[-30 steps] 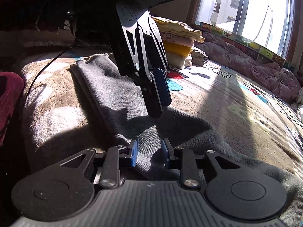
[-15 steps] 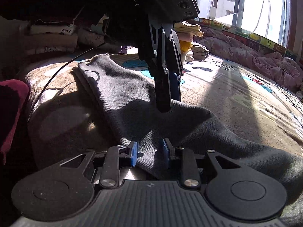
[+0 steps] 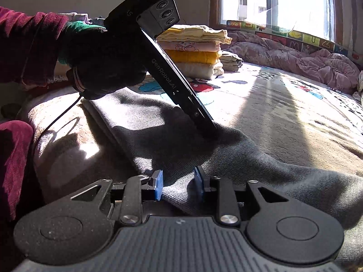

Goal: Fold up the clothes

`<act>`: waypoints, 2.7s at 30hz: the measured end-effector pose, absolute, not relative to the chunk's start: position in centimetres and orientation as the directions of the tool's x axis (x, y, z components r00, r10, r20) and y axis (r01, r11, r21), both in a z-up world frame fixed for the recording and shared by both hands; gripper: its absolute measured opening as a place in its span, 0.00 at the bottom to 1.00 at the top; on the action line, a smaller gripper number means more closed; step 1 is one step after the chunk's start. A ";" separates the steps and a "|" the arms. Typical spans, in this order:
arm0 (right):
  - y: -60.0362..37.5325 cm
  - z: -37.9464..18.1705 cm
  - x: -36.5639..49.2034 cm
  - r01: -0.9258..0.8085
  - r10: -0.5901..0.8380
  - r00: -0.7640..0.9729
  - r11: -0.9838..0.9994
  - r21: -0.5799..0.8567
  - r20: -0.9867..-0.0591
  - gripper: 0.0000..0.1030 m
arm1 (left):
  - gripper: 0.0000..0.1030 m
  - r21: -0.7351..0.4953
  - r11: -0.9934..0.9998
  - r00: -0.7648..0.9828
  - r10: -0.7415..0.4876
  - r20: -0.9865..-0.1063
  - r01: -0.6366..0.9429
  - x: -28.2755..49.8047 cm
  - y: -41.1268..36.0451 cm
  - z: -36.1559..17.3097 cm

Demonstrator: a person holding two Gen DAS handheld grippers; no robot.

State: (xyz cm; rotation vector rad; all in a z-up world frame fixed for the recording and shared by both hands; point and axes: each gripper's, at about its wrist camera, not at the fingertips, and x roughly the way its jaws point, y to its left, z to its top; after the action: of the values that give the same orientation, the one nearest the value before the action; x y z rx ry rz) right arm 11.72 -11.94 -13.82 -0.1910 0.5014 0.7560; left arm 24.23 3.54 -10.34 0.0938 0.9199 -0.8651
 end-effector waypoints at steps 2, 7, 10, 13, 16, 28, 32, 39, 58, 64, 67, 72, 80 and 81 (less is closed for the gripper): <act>-11.9 -14.0 11.4 -0.683 0.590 0.640 0.731 -0.012 -0.493 0.36 | 0.15 -0.252 0.744 0.407 -0.578 -0.707 0.619 23.8 4.3 -9.8; -11.8 -14.1 11.5 -0.671 0.581 0.649 0.741 -0.011 -0.491 0.39 | 0.14 -0.218 0.903 0.660 -0.421 -0.623 0.370 21.6 8.7 -7.3; -12.4 -13.2 10.8 -0.640 0.565 0.703 0.767 -0.038 -0.432 0.47 | 0.14 -0.240 0.940 0.755 -0.338 -0.562 0.242 17.7 13.0 -5.9; -13.9 -12.0 10.0 -0.591 0.536 0.758 0.805 -0.045 -0.371 0.47 | 0.14 -0.226 0.971 0.812 -0.193 -0.551 0.078 14.5 16.5 -5.9; -15.4 -11.6 9.9 -0.543 0.500 0.796 0.839 -0.038 -0.340 0.47 | 0.14 -0.181 0.977 0.822 -0.008 -0.569 -0.116 11.7 19.6 -6.9; -21.6 -12.8 12.5 -0.304 0.341 0.885 0.939 0.163 -0.316 0.47 | 0.20 -0.363 0.854 0.781 0.078 -0.619 -0.373 9.6 23.9 -10.6; -23.6 -13.5 13.7 -0.251 0.329 0.881 0.935 0.252 -0.342 0.47 | 0.18 -0.380 0.835 0.777 0.087 -0.624 -0.398 9.9 24.1 -10.9; -23.4 -14.8 15.3 -0.239 0.330 0.854 0.936 0.260 -0.402 0.44 | 0.04 -0.411 0.807 0.814 0.141 -0.564 -0.424 7.9 24.0 -9.3; -22.8 -13.0 14.0 -0.309 0.337 0.854 0.941 0.135 -0.396 0.47 | 0.22 -0.041 0.973 0.784 0.159 -0.600 -0.229 15.9 17.8 -12.0; -23.1 -15.3 15.0 -0.302 0.334 0.824 0.942 0.143 -0.457 0.44 | 0.06 -0.305 0.892 0.821 0.116 -0.559 -0.334 14.4 22.3 -13.4; -23.9 -15.4 14.9 -0.300 0.353 0.825 0.935 0.188 -0.440 0.40 | 0.06 -0.383 0.841 0.819 0.118 -0.562 -0.383 13.3 23.9 -13.3; -24.4 -15.5 14.7 -0.296 0.362 0.834 0.930 0.216 -0.417 0.39 | 0.05 -0.343 0.774 0.762 0.262 -0.592 -0.533 11.8 25.3 -12.8; -25.1 -13.8 13.1 -0.293 0.379 0.860 0.915 0.278 -0.341 0.50 | 0.52 -0.512 0.692 0.819 0.208 -0.535 -0.510 6.3 26.1 -11.3; -25.5 -13.4 12.7 -0.280 0.368 0.871 0.916 0.287 -0.325 0.55 | 0.56 -0.552 0.665 0.828 0.187 -0.528 -0.502 5.6 25.9 -11.5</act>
State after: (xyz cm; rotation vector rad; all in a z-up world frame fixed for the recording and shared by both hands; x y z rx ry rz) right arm 12.65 -25.50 -13.37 0.2353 0.3844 0.3416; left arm 5.57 25.90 -11.48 -0.7486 0.4557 0.4043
